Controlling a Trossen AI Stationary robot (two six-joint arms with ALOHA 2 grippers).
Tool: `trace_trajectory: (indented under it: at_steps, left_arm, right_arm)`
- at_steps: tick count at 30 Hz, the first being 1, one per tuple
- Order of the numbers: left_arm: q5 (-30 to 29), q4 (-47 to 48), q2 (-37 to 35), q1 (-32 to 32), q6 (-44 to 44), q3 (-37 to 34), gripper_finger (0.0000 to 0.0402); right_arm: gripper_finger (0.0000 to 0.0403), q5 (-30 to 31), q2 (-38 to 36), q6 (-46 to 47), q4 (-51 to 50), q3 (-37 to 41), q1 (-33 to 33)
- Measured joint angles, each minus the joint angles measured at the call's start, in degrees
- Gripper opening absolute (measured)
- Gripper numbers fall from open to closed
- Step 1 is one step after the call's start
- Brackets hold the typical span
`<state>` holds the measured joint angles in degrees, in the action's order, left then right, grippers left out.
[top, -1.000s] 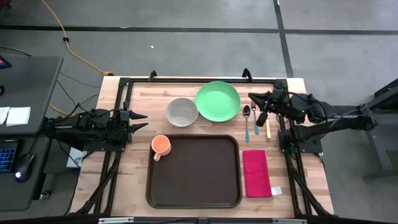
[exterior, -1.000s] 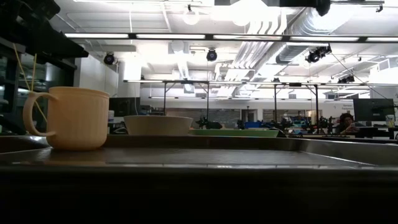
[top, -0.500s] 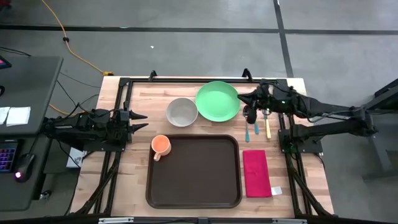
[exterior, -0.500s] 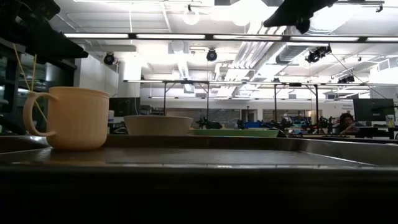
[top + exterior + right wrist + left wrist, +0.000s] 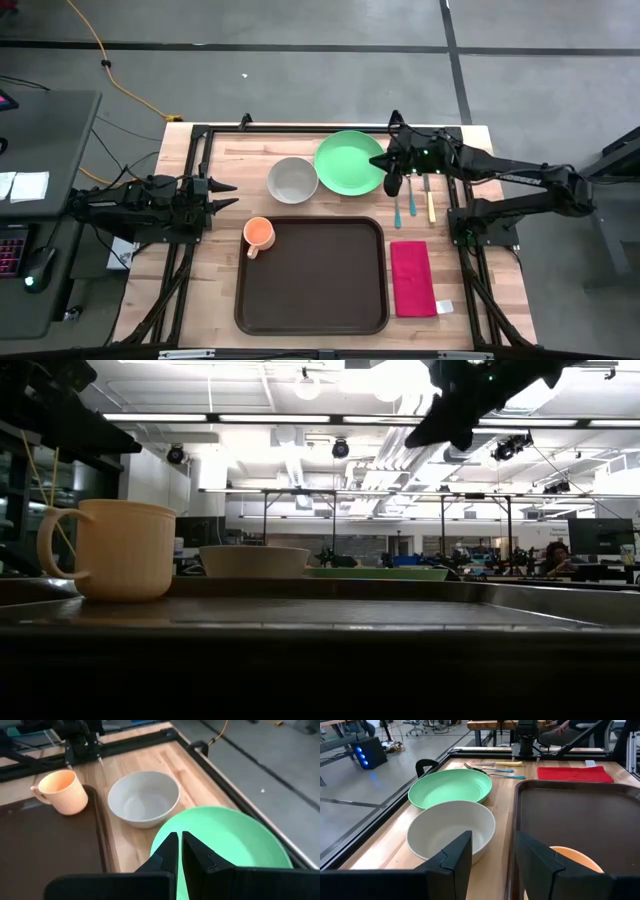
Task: Set up tray
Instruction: Put the green plate to the middle of the orange cup on the serving tray
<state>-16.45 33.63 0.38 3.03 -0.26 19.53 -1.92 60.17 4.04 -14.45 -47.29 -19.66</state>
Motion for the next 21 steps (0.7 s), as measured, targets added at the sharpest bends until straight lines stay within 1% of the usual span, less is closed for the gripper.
trace_trajectory:
  at_steps: [8, 21]
  left_arm:
    - [0.0, 0.0, 0.0, 0.0, 0.0, 0.0, 0.0179]
    - [0.0, 0.0, 0.0, 0.0, 0.0, 0.0, 0.0179]
  right_arm:
    - [0.0, -2.9, 3.2, -0.6, -2.7, 0.0, -1.4]
    - [0.0, -5.0, 9.3, -3.1, -3.6, 0.1, -2.2]
